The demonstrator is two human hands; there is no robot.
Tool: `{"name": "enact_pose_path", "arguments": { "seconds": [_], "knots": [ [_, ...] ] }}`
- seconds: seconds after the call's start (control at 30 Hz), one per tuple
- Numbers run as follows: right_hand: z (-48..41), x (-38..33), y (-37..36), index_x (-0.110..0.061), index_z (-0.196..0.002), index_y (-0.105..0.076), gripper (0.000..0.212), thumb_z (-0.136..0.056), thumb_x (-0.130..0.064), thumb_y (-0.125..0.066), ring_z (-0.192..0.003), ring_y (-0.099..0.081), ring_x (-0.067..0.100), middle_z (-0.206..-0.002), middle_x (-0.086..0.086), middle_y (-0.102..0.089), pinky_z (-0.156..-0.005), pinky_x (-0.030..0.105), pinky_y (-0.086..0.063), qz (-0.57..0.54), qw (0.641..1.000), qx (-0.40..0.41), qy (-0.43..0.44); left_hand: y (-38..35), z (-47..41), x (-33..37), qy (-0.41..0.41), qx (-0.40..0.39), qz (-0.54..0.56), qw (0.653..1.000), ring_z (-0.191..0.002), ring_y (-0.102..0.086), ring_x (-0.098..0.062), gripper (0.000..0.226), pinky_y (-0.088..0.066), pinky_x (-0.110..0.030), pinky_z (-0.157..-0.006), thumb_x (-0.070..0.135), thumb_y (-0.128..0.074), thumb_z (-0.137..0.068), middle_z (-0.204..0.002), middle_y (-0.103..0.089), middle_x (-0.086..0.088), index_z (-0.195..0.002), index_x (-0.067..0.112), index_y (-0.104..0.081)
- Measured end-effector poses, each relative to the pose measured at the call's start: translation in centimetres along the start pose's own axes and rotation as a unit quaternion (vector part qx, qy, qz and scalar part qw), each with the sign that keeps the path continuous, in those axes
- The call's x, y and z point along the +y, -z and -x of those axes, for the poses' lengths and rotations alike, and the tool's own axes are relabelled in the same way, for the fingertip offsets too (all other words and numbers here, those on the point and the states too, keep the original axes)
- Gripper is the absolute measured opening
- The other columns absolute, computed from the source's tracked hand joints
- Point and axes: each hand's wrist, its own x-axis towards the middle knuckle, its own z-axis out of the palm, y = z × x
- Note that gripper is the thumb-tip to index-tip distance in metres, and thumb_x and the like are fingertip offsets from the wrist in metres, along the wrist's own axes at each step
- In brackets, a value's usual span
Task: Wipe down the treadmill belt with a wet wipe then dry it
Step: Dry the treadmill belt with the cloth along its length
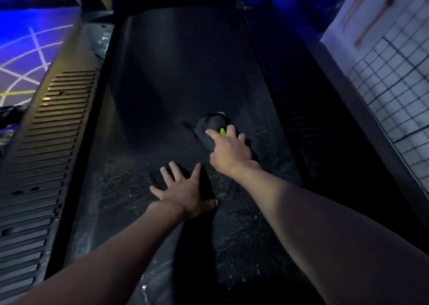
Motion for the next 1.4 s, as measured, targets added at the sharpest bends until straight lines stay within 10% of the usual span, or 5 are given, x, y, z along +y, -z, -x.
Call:
{"name": "enact_pose_path", "arguments": {
  "seconds": [0.6, 0.77, 0.93, 1.4],
  "knots": [
    [4.1, 10.3, 3.3, -0.036, -0.147, -0.032, 0.058, -0.094, -0.031, -0.057, -0.113, -0.044, 0.039, -0.134, 0.016, -0.033, -0.07, 0.038, -0.039, 0.056, 0.988, 0.029, -0.14, 0.7, -0.1, -0.7, 0.013, -0.015, 0.007, 1.0, -0.148, 0.015, -0.034, 0.126, -0.017, -0.069, -0.11, 0.046, -0.085, -0.067, -0.16, 0.019, -0.012, -0.153, 0.03, 0.005],
    [3.4, 8.9, 2.9, -0.033, -0.139, -0.039, 0.053, -0.091, -0.034, -0.061, -0.108, -0.048, 0.042, -0.134, 0.016, -0.031, -0.07, 0.038, -0.041, 0.041, 0.987, 0.03, -0.155, 0.8, 0.3, -3.5, 0.0, 0.057, -0.001, 0.998, -0.144, -0.017, -0.028, 0.111, -0.031, -0.053, -0.109, 0.053, -0.085, -0.059, -0.154, -0.015, -0.007, -0.145, 0.017, -0.025],
    [3.4, 3.6, 0.6, -0.033, -0.136, -0.042, 0.051, -0.089, -0.039, -0.063, -0.111, -0.049, 0.042, -0.134, 0.016, -0.032, -0.069, 0.037, -0.041, 0.032, 0.994, 0.036, -0.102, 0.0, 1.4, -5.9, 0.004, 0.125, 0.008, 0.992, -0.121, -0.035, -0.032, 0.105, -0.038, -0.043, -0.1, 0.074, -0.075, -0.056, -0.127, -0.034, -0.011, -0.137, 0.023, -0.032],
    [2.6, -17.3, -7.2, -0.029, -0.134, -0.043, 0.055, -0.085, -0.038, -0.067, -0.113, -0.042, 0.039, -0.14, 0.016, -0.025, -0.065, 0.034, -0.04, 0.012, 0.997, -0.034, 0.071, -0.2, 6.7, -18.7, -0.038, 0.151, 0.022, 0.988, -0.112, -0.048, -0.031, 0.054, -0.039, -0.037, -0.104, 0.022, -0.064, -0.079, -0.126, -0.049, -0.006, -0.132, 0.023, -0.057]
  ]
}}
